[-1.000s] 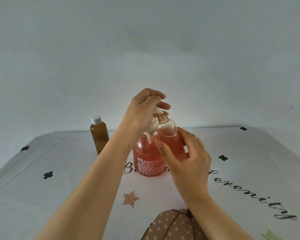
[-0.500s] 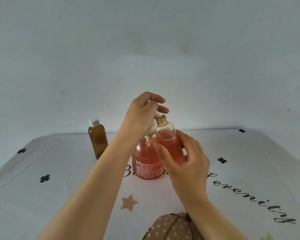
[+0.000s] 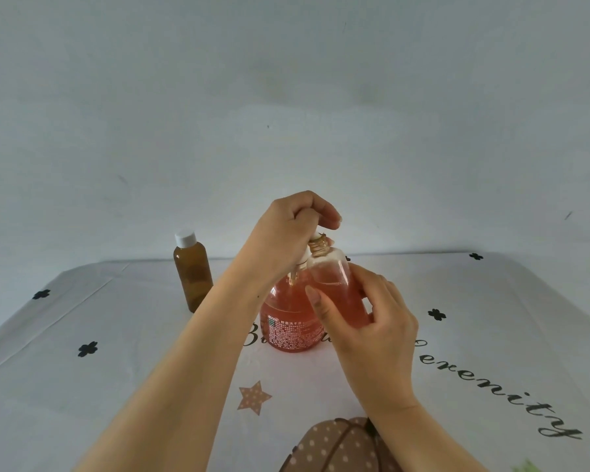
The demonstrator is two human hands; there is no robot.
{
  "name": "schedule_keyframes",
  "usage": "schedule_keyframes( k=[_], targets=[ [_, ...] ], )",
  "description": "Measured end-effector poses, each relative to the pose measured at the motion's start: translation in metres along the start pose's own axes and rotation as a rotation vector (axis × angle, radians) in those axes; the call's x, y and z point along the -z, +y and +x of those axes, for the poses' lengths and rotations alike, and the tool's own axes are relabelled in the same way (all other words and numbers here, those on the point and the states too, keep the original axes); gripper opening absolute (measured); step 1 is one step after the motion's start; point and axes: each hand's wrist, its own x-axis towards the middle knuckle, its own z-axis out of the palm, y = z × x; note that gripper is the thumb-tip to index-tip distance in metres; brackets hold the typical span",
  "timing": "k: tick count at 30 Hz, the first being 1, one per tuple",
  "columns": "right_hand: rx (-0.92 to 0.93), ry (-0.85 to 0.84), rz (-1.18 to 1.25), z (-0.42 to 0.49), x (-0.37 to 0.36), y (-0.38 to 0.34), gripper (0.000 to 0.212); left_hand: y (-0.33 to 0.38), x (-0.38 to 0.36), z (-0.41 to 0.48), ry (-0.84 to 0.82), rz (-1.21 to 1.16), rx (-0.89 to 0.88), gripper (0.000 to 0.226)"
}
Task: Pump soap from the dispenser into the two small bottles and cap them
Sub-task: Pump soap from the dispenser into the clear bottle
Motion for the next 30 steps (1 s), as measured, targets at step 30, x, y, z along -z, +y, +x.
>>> schedule_keyframes(
  k=[30],
  targets=[
    [0.028, 0.006, 0.008, 0.003, 0.006, -0.014, 0.054, 0.013, 0.008, -0.001, 0.141, -0.220, 0.035, 0.039]
  ],
)
